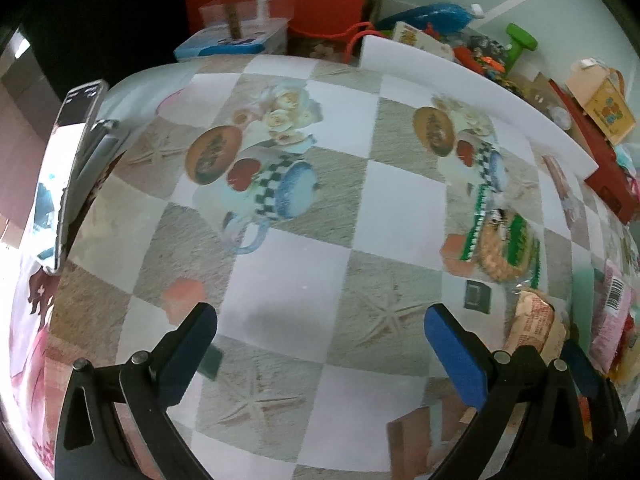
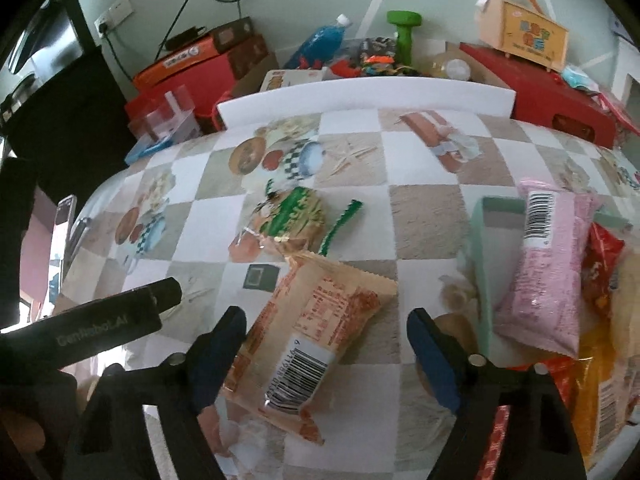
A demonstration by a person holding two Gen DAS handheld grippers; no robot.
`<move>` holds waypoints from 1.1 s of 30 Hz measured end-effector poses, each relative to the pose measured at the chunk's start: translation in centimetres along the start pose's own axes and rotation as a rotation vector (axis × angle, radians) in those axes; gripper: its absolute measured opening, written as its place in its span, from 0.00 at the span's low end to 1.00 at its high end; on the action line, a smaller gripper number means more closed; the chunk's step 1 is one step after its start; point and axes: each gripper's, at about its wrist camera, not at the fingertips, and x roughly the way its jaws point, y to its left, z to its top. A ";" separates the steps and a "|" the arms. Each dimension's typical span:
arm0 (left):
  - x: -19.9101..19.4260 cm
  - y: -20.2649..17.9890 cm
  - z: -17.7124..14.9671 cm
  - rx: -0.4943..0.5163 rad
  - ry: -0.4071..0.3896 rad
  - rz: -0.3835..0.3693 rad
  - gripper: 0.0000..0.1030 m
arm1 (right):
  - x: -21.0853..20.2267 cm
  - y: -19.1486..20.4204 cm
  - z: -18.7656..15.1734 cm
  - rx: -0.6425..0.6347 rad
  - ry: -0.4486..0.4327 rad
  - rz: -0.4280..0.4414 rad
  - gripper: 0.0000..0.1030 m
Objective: Organize snacks
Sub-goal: 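Grasp the green cracker bag with left gripper while right grasps the orange biscuit bar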
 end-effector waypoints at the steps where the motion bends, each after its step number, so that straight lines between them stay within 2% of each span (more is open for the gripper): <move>1: 0.0 -0.3 0.0 0.010 -0.003 -0.008 1.00 | 0.0 -0.2 0.0 0.007 -0.001 0.004 0.79; 3: -0.2 -1.0 0.2 0.029 -0.012 -0.022 1.00 | -0.1 -0.6 0.2 0.016 -0.003 0.011 0.69; 7: -0.4 -2.5 0.8 0.065 -0.026 -0.055 1.00 | -0.2 -1.2 0.2 0.032 0.002 0.019 0.58; 10: -0.4 -3.6 1.5 0.096 -0.034 -0.081 1.00 | -0.3 -1.8 0.2 0.047 0.002 0.016 0.53; 11: -0.4 -3.8 1.5 0.104 -0.037 -0.089 1.00 | -0.3 -2.1 0.2 0.055 -0.001 0.011 0.48; 17: -0.1 -6.3 2.4 0.156 -0.042 -0.141 1.00 | -0.5 -3.8 0.5 0.093 -0.013 -0.014 0.41; 21: 0.6 -7.7 2.8 0.184 -0.037 -0.194 1.00 | -0.4 -4.4 0.6 0.112 -0.014 -0.015 0.41; 25: 1.8 -9.5 3.6 0.207 -0.024 -0.210 0.99 | -0.4 -4.6 0.6 0.115 -0.014 -0.011 0.40; 31: 2.9 -11.1 4.2 0.236 -0.022 -0.194 0.85 | -0.4 -4.7 0.6 0.113 -0.013 -0.008 0.40; 32: 2.9 -11.3 4.3 0.240 -0.025 -0.195 0.80 | -0.4 -4.7 0.6 0.113 -0.013 -0.009 0.40; 33: 2.8 -11.5 4.3 0.246 -0.029 -0.203 0.71 | -0.4 -4.7 0.6 0.112 -0.013 -0.009 0.40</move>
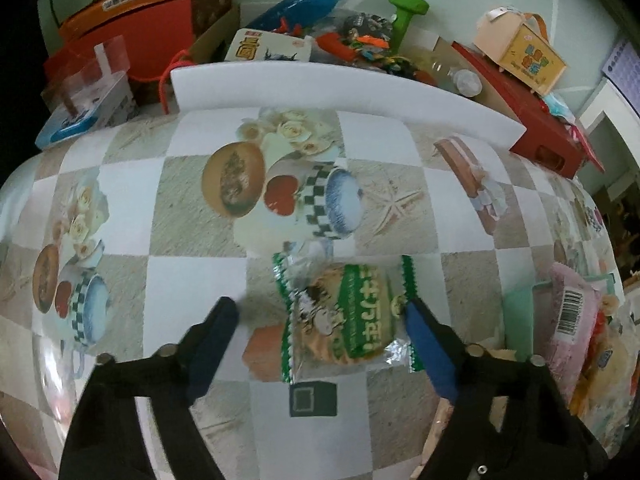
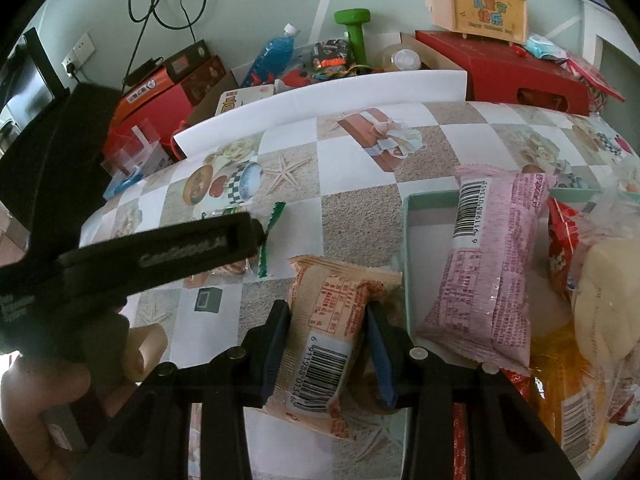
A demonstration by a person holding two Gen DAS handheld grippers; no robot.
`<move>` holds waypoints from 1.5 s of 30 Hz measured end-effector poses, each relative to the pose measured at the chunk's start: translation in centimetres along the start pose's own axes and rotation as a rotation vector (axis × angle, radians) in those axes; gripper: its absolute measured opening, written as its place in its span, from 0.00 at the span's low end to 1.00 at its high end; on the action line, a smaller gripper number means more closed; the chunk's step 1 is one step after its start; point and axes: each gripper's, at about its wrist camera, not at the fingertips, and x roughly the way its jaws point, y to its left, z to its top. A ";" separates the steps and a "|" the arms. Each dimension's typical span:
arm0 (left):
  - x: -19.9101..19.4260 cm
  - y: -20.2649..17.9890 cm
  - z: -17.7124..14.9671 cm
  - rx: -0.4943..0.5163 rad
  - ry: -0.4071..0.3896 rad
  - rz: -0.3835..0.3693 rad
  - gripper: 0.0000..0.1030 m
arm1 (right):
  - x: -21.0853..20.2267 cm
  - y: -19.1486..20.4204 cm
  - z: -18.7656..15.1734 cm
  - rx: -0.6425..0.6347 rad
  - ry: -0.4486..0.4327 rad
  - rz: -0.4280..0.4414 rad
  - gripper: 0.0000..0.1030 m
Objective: Organize snacks
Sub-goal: 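Grasp the green cracker bag with left gripper while right grasps the orange biscuit bar, then lift the cracker bag and biscuit bar and carry them over the tray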
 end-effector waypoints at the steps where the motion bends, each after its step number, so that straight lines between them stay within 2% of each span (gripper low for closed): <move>1: 0.0 -0.1 0.0 0.003 -0.005 -0.012 0.65 | 0.0 0.0 0.0 0.000 0.000 0.000 0.40; 2: -0.1 -0.2 0.0 0.002 -0.008 -0.024 0.59 | 0.0 0.0 0.0 0.001 0.000 0.001 0.40; 6: -0.4 0.1 -0.4 -0.018 -0.013 -0.021 0.55 | -0.2 0.0 -0.1 0.001 0.001 0.003 0.39; 15: -3.8 3.0 -3.3 -0.128 -0.058 -0.009 0.53 | -1.0 0.3 -0.4 -0.003 -0.003 0.028 0.33; 21: -6.6 3.3 -4.3 -0.170 -0.099 -0.003 0.53 | -2.9 0.5 -0.6 -0.002 -0.026 0.058 0.32; 36: -14.5 -0.7 -6.5 -0.102 -0.237 -0.039 0.53 | -10.0 -1.9 -0.2 0.042 -0.134 0.103 0.32; 45: -16.0 -1.7 -8.1 -0.094 -0.256 -0.030 0.53 | -13.5 -4.3 0.4 0.097 -0.225 0.109 0.32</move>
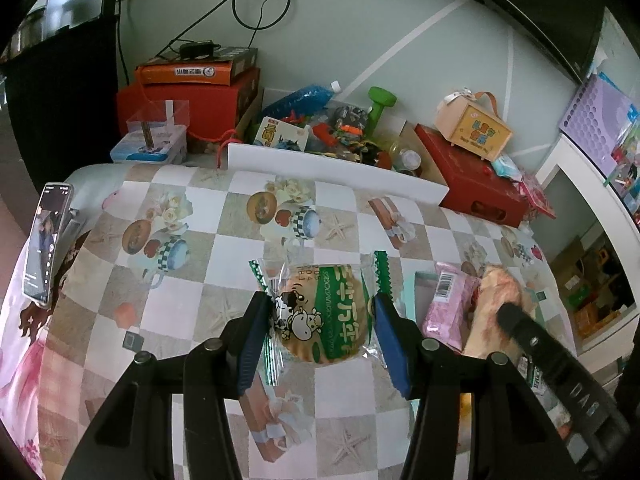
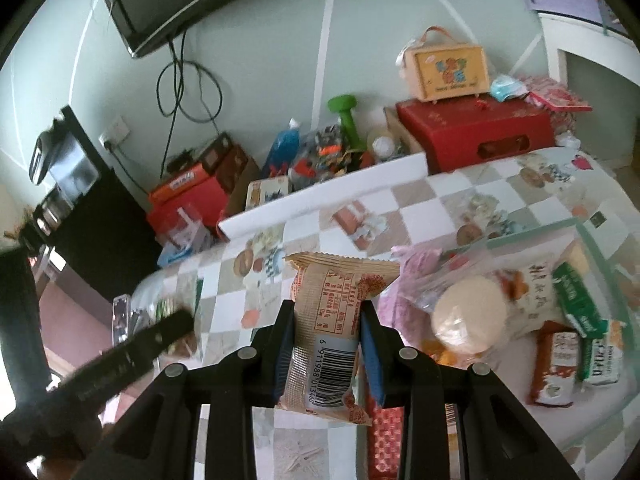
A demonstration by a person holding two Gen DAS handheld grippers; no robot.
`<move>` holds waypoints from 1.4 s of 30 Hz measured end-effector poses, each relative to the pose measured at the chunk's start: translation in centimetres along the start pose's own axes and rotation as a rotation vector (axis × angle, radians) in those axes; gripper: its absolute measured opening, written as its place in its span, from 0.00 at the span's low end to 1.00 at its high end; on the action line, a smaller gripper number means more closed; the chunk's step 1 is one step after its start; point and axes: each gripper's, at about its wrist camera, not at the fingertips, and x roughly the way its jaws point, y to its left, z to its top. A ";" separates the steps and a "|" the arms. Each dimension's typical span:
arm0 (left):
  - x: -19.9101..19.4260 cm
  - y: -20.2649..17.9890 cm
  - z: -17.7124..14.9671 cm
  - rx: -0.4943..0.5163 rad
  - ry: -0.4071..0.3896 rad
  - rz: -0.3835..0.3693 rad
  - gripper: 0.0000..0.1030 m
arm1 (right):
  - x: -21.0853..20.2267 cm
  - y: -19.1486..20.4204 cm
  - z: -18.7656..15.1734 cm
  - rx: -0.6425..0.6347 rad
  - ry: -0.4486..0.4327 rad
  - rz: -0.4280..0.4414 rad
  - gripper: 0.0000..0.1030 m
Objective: Organize snacks
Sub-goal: 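Lift the cracker bag and biscuit bar and carry them over the tray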
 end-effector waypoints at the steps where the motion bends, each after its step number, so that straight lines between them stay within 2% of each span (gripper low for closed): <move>1: -0.1 -0.1 0.0 0.001 -0.003 0.000 0.53 | -0.2 -0.3 0.1 0.006 -0.007 -0.002 0.32; 7: -0.9 -2.0 -0.1 0.026 -0.029 -0.001 0.53 | -1.4 -2.5 0.7 0.049 -0.031 -0.015 0.32; 12: -1.0 -4.9 -0.8 0.075 -0.027 -0.041 0.53 | -2.9 -4.7 1.1 0.090 -0.062 -0.047 0.32; 19: -1.0 -9.3 -2.3 0.160 -0.005 -0.111 0.53 | -5.8 -9.0 1.7 0.179 -0.123 -0.132 0.32; 28: -1.4 -13.1 -3.6 0.227 0.011 -0.171 0.53 | -9.6 -14.1 1.8 0.267 -0.188 -0.263 0.32; 35: -0.9 -15.4 -4.9 0.265 0.041 -0.186 0.53 | -11.2 -16.5 1.1 0.297 -0.183 -0.315 0.32; 42: -0.1 -15.2 -5.3 0.255 0.051 -0.157 0.53 | -11.1 -16.9 0.4 0.288 -0.146 -0.311 0.32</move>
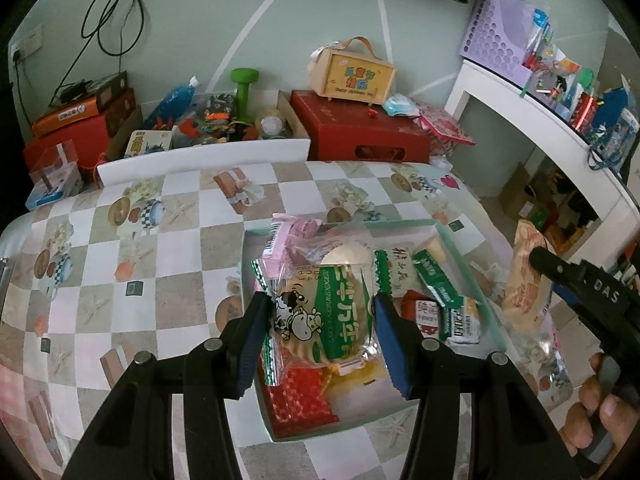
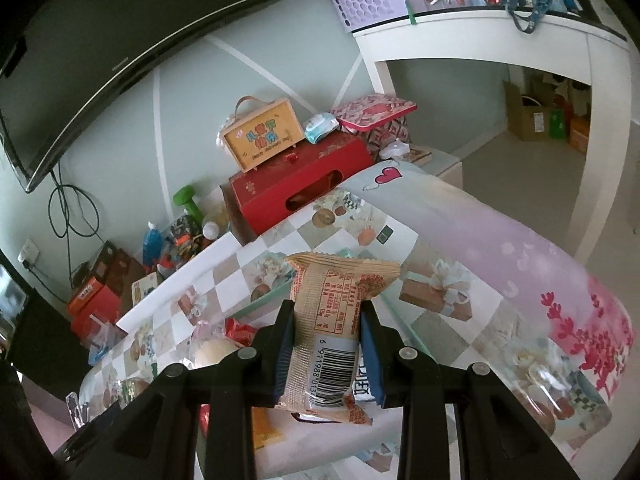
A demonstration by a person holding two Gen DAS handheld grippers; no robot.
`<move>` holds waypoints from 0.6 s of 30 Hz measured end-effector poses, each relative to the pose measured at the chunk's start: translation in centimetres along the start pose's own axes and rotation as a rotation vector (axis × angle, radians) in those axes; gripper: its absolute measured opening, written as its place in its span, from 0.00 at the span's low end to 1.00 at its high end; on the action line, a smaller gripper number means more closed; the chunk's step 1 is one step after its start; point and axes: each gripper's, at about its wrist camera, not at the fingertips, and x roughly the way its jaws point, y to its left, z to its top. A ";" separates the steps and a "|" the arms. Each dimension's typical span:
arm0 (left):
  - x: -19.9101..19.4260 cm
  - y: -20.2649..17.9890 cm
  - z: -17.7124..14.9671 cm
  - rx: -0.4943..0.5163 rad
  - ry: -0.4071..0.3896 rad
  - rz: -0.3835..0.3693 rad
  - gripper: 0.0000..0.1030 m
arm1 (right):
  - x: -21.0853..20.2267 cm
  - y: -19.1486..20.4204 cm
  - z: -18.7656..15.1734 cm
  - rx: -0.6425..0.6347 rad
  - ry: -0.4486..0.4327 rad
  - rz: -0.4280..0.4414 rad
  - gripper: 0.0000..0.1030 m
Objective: Organize snacks
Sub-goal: 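Lift the cracker bag and biscuit bar and carry them over the tray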
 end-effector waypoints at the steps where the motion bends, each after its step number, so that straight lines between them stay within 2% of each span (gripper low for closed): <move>1: 0.2 0.2 -0.1 -0.005 0.005 0.005 0.53 | 0.2 0.1 -0.2 -0.006 0.011 0.003 0.32; 6: 1.8 1.4 -0.7 -0.033 0.051 0.040 0.53 | 2.1 1.6 -1.6 -0.061 0.092 0.025 0.32; 18: 3.6 1.8 -2.9 -0.038 0.136 0.056 0.53 | 5.0 4.6 -5.2 -0.166 0.224 0.045 0.33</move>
